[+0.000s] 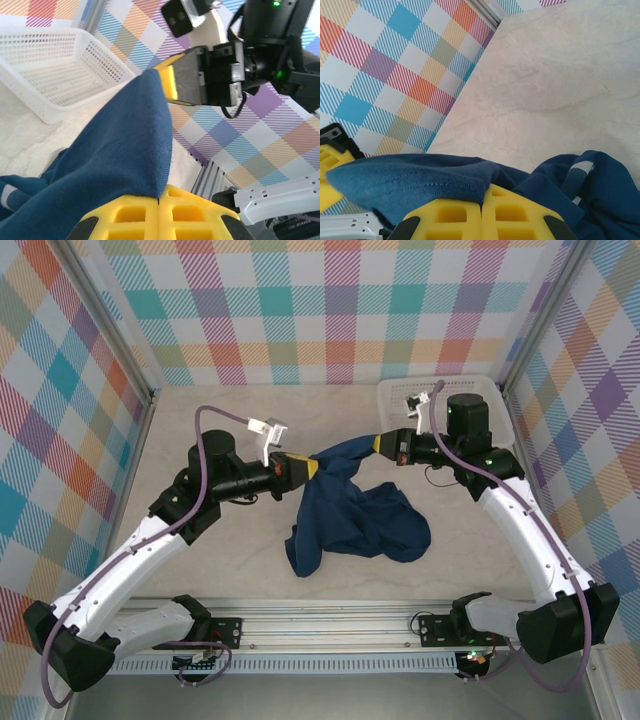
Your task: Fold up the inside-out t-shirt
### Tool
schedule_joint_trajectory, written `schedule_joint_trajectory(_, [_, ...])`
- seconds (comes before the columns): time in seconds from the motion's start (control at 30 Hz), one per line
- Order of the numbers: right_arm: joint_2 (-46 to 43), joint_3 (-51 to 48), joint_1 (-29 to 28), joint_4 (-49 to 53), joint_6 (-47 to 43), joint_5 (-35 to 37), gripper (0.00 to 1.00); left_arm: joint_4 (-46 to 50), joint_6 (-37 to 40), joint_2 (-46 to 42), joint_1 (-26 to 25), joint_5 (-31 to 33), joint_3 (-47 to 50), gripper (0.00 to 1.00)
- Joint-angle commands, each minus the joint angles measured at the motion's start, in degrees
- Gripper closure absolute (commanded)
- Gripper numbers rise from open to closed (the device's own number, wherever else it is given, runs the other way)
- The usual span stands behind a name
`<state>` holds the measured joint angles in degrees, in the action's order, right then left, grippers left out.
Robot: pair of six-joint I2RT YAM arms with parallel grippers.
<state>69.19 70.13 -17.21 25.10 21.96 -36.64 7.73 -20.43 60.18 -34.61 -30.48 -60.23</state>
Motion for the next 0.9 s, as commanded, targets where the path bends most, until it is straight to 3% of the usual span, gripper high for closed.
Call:
schedule_joint_trajectory(0.0, [-0.61,2.16,0.43,2.43,-3.12,0.48,1.00,-0.99,-1.86,-0.67,1.56,0.91,1.80,1.00])
schedule_joint_trajectory(0.1, [-0.56,1.96,0.36,-0.15,-1.44,-4.74,1.00,7.45,2.26,1.99,1.41,7.89,0.09,0.99])
schedule_joint_trajectory(0.23, [-0.20,-0.17,-0.48,-9.39,4.79,-14.70,1.00,13.35,6.05,5.48,-0.56,11.47,-0.98,0.69])
schedule_joint_trajectory(0.4, [0.25,0.01,-1.86,-8.30,4.28,-14.15,1.00,12.08,9.43,3.57,-5.49,18.98,-1.46,0.39])
schedule_joint_trajectory(0.6, [0.92,-0.08,-3.78,-7.07,2.73,-13.94,1.00,10.64,12.94,6.56,-9.51,22.05,-6.08,0.14])
schedule_joint_trajectory(0.87, [1.39,-0.52,-4.89,-6.56,1.69,-13.85,1.00,10.34,14.40,13.29,-11.61,21.25,-13.80,0.11])
